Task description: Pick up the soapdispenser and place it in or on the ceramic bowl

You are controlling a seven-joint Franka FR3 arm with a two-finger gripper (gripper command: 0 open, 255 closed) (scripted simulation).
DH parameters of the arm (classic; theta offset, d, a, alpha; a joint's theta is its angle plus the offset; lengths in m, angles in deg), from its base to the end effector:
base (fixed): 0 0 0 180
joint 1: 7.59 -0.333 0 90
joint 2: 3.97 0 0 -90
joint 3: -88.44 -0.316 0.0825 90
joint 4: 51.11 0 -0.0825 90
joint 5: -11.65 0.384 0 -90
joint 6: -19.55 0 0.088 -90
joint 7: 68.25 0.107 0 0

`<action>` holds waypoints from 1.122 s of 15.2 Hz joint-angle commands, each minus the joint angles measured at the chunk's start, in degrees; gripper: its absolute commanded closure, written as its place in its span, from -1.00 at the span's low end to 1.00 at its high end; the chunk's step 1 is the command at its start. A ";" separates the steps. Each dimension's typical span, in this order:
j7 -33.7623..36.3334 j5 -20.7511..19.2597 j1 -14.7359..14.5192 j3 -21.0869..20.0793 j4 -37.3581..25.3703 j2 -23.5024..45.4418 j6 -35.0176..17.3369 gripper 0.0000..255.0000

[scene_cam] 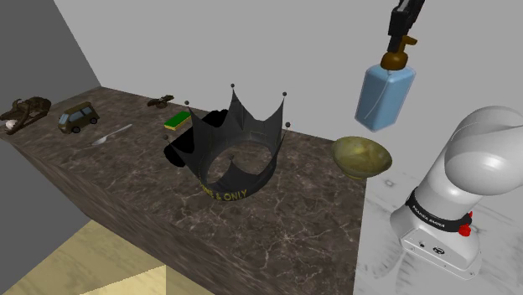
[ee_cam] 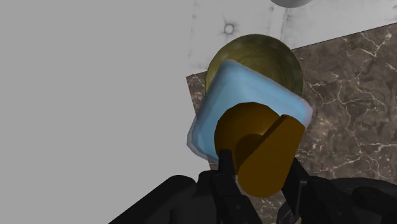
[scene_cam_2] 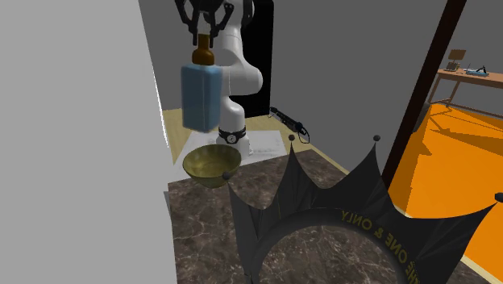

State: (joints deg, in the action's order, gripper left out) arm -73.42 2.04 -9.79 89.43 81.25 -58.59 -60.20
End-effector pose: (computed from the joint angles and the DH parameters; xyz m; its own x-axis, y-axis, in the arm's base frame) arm 0.2398 -0.0178 0.6429 0.9959 0.0872 0.0234 0.0827 -0.9849 0.1520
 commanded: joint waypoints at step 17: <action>1.61 -0.61 -0.12 0.82 16.87 -5.86 -10.94 1.00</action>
State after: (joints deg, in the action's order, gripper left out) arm -71.84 1.50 -9.93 90.18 97.27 -64.05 -70.64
